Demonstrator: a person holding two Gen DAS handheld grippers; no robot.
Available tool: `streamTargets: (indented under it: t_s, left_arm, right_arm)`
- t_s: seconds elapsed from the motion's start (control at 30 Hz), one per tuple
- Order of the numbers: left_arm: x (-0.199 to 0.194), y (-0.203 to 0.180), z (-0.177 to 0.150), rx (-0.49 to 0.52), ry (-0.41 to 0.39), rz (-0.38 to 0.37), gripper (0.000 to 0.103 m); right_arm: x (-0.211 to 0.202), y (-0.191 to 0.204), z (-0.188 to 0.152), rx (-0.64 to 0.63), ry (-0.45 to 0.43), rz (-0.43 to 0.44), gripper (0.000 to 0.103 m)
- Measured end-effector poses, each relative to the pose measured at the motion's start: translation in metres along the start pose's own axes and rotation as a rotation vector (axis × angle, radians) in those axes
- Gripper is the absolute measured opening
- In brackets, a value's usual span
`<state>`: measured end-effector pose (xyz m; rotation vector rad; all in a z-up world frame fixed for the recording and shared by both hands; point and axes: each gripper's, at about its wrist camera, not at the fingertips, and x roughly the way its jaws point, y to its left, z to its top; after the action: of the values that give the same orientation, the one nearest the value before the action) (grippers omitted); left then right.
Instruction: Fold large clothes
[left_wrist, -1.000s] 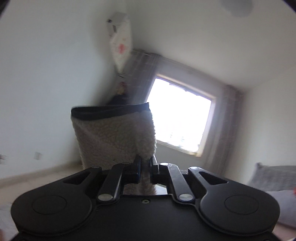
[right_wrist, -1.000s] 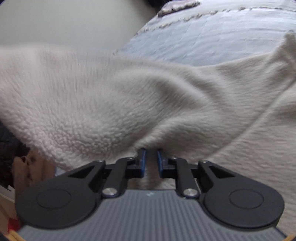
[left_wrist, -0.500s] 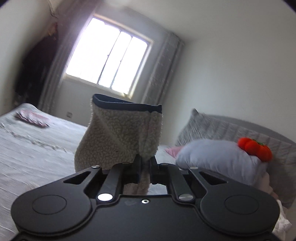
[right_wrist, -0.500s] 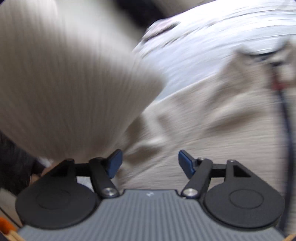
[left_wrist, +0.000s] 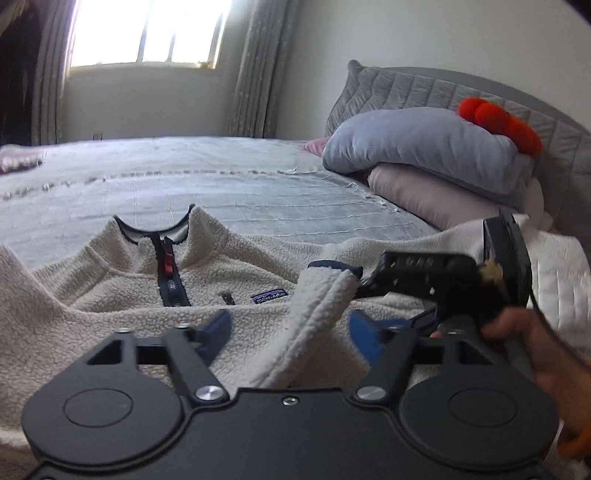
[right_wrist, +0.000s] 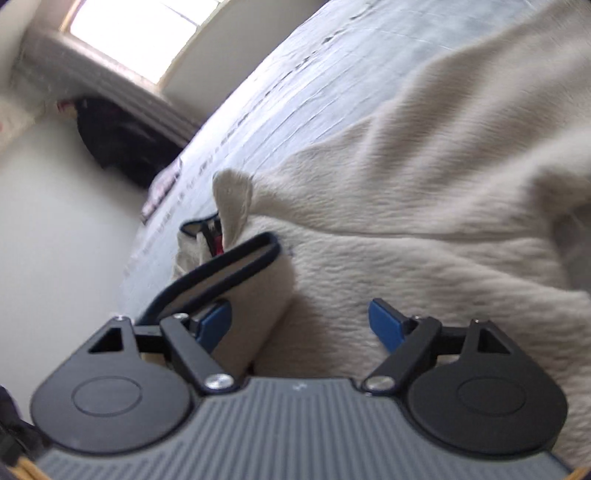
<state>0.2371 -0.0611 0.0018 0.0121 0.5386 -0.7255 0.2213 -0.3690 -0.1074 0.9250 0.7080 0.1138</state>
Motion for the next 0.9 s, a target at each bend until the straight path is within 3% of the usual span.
streamTargets:
  t_s: [0.07,0.17,0.3,0.4,0.47,0.5,0.53,0.6,0.67,0.73,0.9]
  left_arm:
    - [-0.015,0.002,-0.003,0.047,-0.010,0.004,0.087]
    - [-0.027,0.014,-0.013,0.091,-0.004,0.056,0.087]
    - [-0.045,0.063,-0.014,0.108,-0.003,0.219,0.087]
    - [-0.057,0.109,-0.009,0.049,-0.018,0.353,0.085]
    - [-0.060,0.139,-0.006,-0.008,-0.028,0.432,0.084]
    - [-0.060,0.153,-0.006,-0.032,-0.030,0.464,0.076]
    - [-0.059,0.165,-0.005,-0.052,-0.026,0.490,0.069]
    - [-0.053,0.186,0.000,-0.071,-0.013,0.533,0.047]
    - [-0.048,0.203,0.006,-0.092,-0.011,0.550,0.038]
    - [-0.039,0.219,0.010,-0.131,-0.001,0.549,0.038]
    - [0.006,0.257,0.005,-0.353,0.095,0.473,0.041]
  right_arm:
    - [-0.004,-0.011,0.006,0.022,-0.020,0.027,0.082]
    - [-0.016,-0.015,0.008,0.023,-0.033,0.063,0.082]
    - [-0.013,0.004,0.003,-0.027,0.024,0.090,0.084]
    - [-0.001,0.025,-0.013,-0.142,0.040,0.005,0.082]
    - [0.004,0.045,-0.025,-0.282,0.026,-0.079,0.050]
    - [0.005,0.054,-0.030,-0.343,0.027,-0.115,0.018]
    - [-0.001,0.063,-0.034,-0.386,0.010,-0.129,0.013]
    - [-0.026,0.078,-0.035,-0.446,-0.054,-0.124,0.011]
    - [-0.051,0.086,-0.032,-0.506,-0.128,-0.171,0.011]
    - [-0.064,0.085,-0.027,-0.550,-0.165,-0.258,0.011]
    - [-0.049,0.071,-0.023,-0.544,-0.080,-0.264,0.011]
